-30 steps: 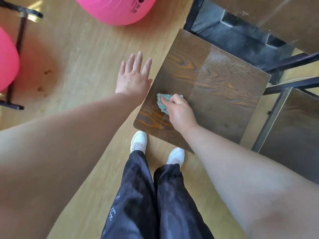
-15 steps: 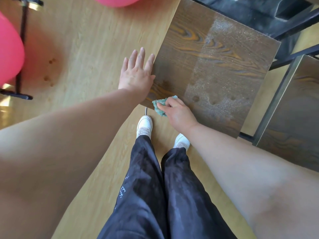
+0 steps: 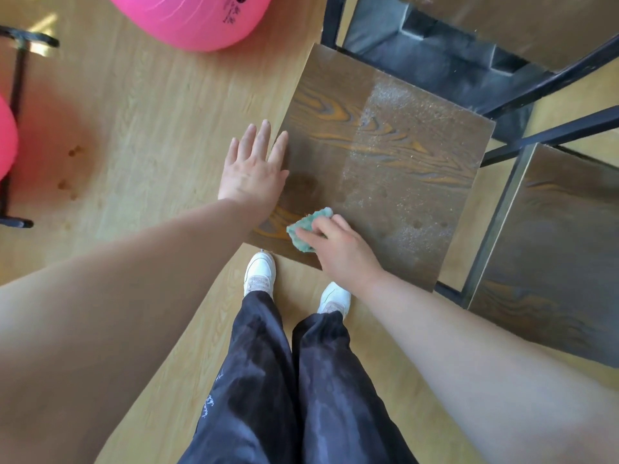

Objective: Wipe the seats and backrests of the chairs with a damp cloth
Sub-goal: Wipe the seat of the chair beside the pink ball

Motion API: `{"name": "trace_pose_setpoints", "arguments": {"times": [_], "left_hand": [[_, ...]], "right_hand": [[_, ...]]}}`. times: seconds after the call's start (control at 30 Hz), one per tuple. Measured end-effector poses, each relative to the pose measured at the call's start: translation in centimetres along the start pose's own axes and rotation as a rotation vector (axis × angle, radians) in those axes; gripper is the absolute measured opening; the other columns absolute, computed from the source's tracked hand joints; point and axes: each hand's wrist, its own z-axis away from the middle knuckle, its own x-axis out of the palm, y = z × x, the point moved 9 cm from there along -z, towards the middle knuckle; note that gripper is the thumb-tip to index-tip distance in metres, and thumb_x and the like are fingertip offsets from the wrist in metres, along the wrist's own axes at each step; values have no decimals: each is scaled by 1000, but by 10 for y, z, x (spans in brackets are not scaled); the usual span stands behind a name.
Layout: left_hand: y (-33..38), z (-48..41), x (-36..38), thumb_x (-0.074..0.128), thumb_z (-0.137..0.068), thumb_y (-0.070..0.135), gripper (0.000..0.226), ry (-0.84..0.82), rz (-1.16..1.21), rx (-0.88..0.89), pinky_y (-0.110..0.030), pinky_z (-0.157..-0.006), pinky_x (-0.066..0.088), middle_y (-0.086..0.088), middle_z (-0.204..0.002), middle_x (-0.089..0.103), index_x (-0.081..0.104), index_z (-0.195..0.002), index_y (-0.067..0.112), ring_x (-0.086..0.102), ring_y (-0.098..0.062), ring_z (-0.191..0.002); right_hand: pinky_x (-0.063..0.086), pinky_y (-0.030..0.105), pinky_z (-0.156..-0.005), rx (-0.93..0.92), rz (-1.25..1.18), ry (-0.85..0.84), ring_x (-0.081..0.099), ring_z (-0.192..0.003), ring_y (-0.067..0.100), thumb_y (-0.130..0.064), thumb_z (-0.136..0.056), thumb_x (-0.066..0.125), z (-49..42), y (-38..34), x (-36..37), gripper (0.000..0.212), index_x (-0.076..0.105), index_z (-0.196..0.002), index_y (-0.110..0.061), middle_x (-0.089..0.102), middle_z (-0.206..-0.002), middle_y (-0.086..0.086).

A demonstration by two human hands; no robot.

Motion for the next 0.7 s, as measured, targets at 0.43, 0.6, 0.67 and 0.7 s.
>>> {"name": "trace_pose_setpoints", "arguments": {"times": [0.43,0.6,0.67,0.7], "left_hand": [[31,-76,-40,17,-108,39,59,37,-48,43,-46,-124,-3,-6,-166,-16,-11,-158,25,-16,-26,-152],[28,-82,-37,17,-108,40,60,30,-57,43,-46,-124,-3,-6,-165,-16,-12,-158,25,-17,-27,-152],[24,-82,-34,17,-108,39,60,28,-52,40,-47,-124,-2,-6,-166,-15,-11,-158,25,-17,-27,-152],[23,-81,-33,17,-108,38,59,24,-49,38,-47,-124,-2,-6,-166,-15,-11,-158,25,-17,-27,-152]], "right_hand": [[29,5,-85,366,-132,507,47,-94,9,-7,-97,56,-133,159,-199,35,64,-131,-12,53,-113,10],[37,17,-89,400,-107,365,56,-107,21,-19,-99,57,-149,172,-184,33,63,-131,-14,51,-117,7],[40,21,-85,411,-107,360,56,-103,20,-34,-98,58,-154,171,-182,36,67,-126,-13,51,-114,7],[41,22,-82,425,-107,367,57,-101,20,-40,-98,57,-156,172,-183,38,69,-123,-13,53,-112,7]]}}
